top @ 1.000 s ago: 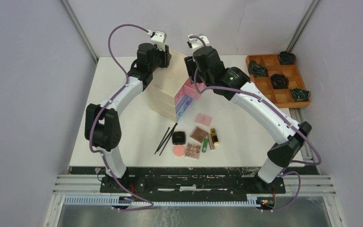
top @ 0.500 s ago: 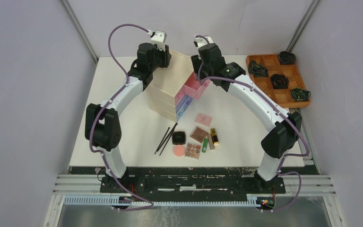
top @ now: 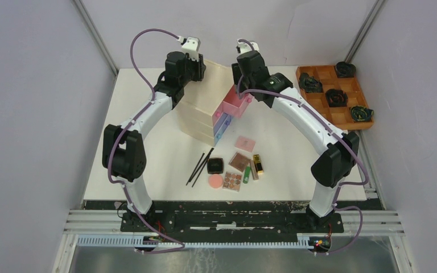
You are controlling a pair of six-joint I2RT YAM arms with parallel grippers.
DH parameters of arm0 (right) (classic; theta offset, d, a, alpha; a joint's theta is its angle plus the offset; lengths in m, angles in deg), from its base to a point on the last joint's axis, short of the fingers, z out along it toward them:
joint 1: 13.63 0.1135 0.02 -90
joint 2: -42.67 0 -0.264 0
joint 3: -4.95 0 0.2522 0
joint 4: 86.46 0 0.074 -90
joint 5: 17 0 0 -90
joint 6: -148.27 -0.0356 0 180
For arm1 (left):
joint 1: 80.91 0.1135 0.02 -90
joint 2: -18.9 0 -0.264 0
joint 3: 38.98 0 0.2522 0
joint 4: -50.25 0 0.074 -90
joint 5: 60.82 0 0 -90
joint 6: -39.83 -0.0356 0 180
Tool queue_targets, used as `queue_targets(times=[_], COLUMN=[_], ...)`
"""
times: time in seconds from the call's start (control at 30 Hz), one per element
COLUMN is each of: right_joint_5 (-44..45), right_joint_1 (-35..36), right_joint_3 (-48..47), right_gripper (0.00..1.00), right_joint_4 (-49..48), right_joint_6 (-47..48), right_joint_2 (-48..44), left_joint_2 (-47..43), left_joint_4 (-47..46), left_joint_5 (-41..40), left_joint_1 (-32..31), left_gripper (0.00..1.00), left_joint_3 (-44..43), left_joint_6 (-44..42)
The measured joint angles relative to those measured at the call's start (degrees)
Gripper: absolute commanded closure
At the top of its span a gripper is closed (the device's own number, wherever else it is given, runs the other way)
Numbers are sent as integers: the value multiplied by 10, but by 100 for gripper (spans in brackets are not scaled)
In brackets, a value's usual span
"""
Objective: Organize the makeup
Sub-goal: Place the makeup in the drawer.
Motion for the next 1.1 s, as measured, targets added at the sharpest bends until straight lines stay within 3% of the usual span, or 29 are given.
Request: queue_targets(times=[0.77, 1.1], right_joint_5=[35, 89], right_joint_1=[10, 28], right_joint_3=[-23, -122], right_gripper=[91, 97], right_joint_4=[42, 126], right_joint_6=[-125, -150], right_joint_2=[10, 68], left_joint_2=[1, 1], left_joint_4=[4, 4], left_joint_5=[-5, -5], left_joint_1=[0, 0], left_gripper=[59, 59], left_joint_3=[-4, -4], left_joint_6=[0, 0])
